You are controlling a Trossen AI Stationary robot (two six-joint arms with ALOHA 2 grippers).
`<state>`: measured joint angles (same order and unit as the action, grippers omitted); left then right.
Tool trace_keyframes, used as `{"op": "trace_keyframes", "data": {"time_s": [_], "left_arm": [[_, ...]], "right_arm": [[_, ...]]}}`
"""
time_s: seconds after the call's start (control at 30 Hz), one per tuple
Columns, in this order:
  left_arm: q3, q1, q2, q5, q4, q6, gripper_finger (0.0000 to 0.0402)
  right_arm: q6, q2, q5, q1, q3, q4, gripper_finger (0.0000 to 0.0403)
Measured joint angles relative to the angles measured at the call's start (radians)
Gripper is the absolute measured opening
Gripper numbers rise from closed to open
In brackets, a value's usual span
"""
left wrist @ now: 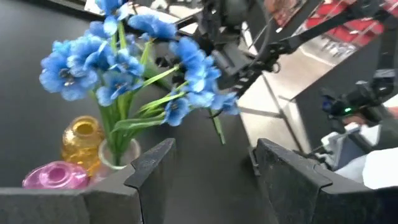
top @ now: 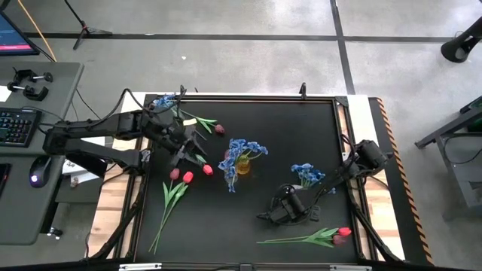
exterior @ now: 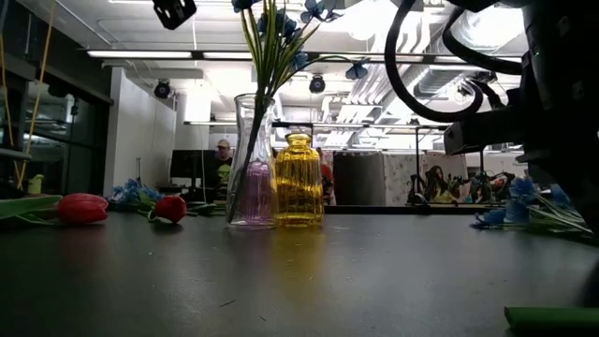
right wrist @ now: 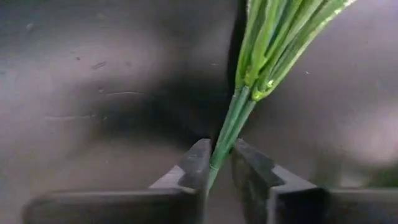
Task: Sort flowers into vase by color
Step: Put the bottom blue flower into the transparent vase
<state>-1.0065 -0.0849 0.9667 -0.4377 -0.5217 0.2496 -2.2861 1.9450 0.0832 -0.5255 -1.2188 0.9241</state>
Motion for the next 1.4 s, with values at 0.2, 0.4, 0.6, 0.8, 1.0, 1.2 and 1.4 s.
{"op": "trace_keyframes", "data": {"time_s": [0.2,0.4,0.6,0.8,1.0,1.2,1.4], "left_arm": [[-0.037,-0.007,-0.077,0.000,0.005,0.012,0.0213],[-0.108,-0.032,-0.132,0.087,0.013,0.012,0.0213],[-0.115,-0.034,-0.173,0.130,0.028,0.079,0.0213],[-0.115,-0.034,-0.206,0.132,0.027,0.127,0.0213],[-0.115,-0.034,-0.230,0.136,0.026,0.142,0.0213],[-0.115,-0.033,-0.238,0.136,-0.019,0.141,0.0213],[-0.115,-0.032,-0.284,0.125,-0.101,0.142,0.0213]], "right_arm": [[0.046,-0.043,-0.232,-0.014,-0.061,0.104,0.0007],[0.212,-0.173,-0.751,-0.017,-0.175,0.176,0.0002],[0.682,-0.215,-1.068,0.032,-0.306,0.087,0.0001],[1.419,-0.213,-1.209,0.102,-0.419,-0.212,0.0001],[1.742,-0.214,-1.225,0.181,-0.520,-0.314,0.0000],[1.960,-0.205,-0.928,0.279,-0.463,-0.714,0.0000],[2.188,-0.112,-0.663,0.342,-0.410,-1.192,0.0000]]}}
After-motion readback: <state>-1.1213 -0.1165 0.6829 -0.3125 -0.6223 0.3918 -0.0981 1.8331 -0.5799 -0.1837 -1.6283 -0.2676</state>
